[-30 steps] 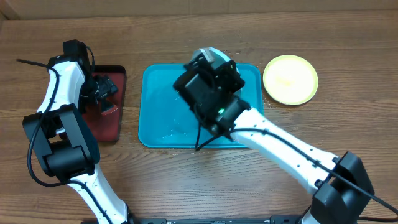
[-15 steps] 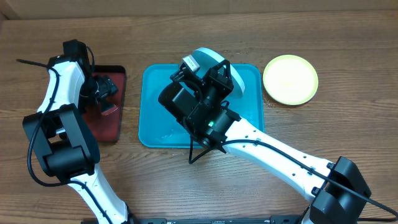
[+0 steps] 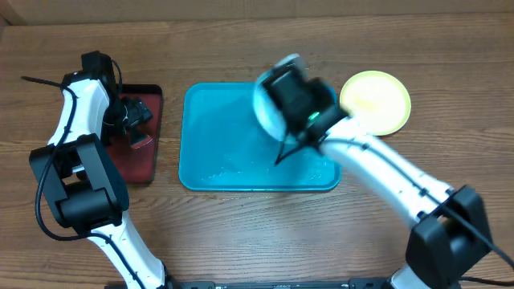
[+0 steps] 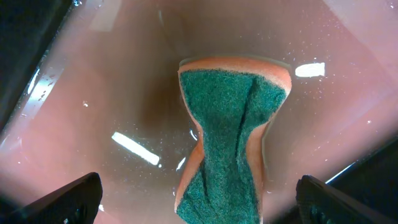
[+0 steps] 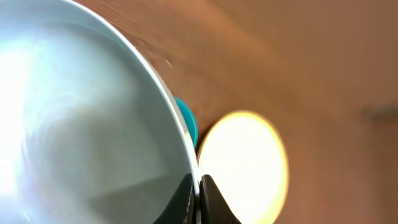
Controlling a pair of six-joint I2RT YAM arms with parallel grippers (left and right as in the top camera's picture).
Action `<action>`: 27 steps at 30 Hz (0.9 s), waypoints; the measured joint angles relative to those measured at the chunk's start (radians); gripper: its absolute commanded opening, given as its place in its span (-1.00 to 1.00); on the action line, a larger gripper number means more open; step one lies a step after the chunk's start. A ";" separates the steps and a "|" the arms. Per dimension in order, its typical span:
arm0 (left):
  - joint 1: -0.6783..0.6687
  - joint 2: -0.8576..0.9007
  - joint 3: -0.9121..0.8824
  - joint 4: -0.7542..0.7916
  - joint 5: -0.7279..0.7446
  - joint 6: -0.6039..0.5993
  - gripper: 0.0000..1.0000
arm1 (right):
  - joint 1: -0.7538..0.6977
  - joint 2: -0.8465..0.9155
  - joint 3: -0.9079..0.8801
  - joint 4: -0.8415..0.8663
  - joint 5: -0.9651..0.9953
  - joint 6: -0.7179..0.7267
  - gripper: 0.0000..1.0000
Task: Clean dirty plates on tray and stack at the side
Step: 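Lift the light-blue plate with the right gripper and stack it on the plates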
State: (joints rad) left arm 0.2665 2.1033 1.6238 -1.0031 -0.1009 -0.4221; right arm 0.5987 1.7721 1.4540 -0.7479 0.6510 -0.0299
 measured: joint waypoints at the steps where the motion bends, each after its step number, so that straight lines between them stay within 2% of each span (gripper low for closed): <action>1: 0.000 0.000 0.000 0.000 0.000 0.000 1.00 | -0.050 0.002 0.000 -0.011 -0.055 0.051 -0.93; 5: 0.000 0.000 0.000 0.000 0.000 0.000 1.00 | -0.274 0.005 0.000 -0.038 -0.356 0.187 -0.93; 9: 0.000 0.000 0.000 0.000 0.000 0.000 1.00 | -0.513 0.006 0.000 -0.075 -0.652 0.245 -0.93; 14: 0.000 0.000 0.000 0.000 0.000 0.000 0.99 | -0.728 0.006 -0.003 -0.105 -0.814 0.274 -0.92; 20: 0.000 0.000 0.000 0.000 0.000 0.000 0.99 | -0.832 0.006 -0.063 -0.055 -0.879 0.288 -0.93; 27: 0.000 0.000 0.000 0.000 0.000 0.000 1.00 | -0.827 0.006 -0.126 0.030 -0.857 0.301 -0.93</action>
State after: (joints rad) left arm 0.2665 2.1033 1.6238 -1.0027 -0.1009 -0.4221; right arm -0.2279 1.7786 1.3277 -0.7177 -0.2058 0.2714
